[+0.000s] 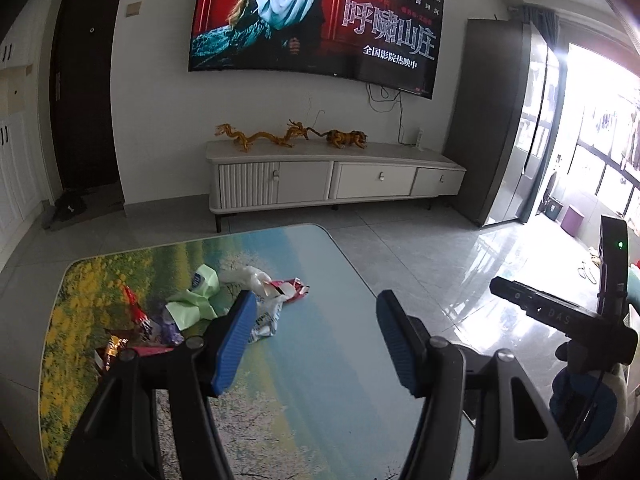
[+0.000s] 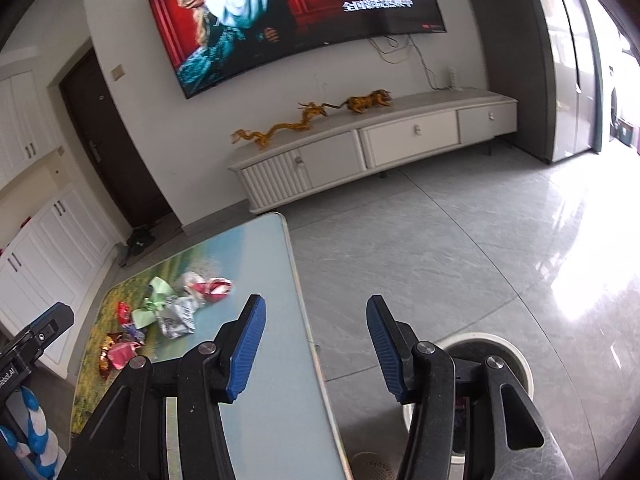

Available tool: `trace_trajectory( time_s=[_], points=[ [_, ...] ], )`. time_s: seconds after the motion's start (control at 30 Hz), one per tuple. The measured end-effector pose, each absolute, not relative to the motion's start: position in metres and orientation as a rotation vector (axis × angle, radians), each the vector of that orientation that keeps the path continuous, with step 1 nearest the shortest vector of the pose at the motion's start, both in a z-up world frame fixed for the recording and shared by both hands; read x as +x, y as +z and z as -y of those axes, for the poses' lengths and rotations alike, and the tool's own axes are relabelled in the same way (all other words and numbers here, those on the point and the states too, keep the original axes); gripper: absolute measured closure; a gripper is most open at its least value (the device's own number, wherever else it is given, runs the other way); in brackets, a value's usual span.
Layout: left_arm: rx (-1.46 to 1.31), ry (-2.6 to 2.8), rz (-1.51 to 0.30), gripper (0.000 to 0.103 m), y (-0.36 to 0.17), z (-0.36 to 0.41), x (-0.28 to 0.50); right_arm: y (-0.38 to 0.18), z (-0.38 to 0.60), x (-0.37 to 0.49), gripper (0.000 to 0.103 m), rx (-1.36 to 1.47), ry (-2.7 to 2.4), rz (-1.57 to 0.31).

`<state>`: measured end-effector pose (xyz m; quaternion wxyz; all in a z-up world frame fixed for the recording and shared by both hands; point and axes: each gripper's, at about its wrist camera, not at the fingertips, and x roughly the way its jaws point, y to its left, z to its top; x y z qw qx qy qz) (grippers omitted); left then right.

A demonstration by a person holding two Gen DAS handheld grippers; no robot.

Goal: Collect trash
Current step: 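Move both open tools back over the table toward the remaining trash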

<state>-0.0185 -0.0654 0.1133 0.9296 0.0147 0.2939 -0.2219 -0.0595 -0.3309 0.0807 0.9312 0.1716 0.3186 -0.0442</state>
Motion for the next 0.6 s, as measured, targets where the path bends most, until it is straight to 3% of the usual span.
trace_trajectory(
  time_s=[0.6],
  points=[
    [-0.065,-0.288,-0.576,0.042,0.155,0.006,0.013,0.166,0.276,-0.006,0.053,0.249,0.099,-0.518]
  ],
)
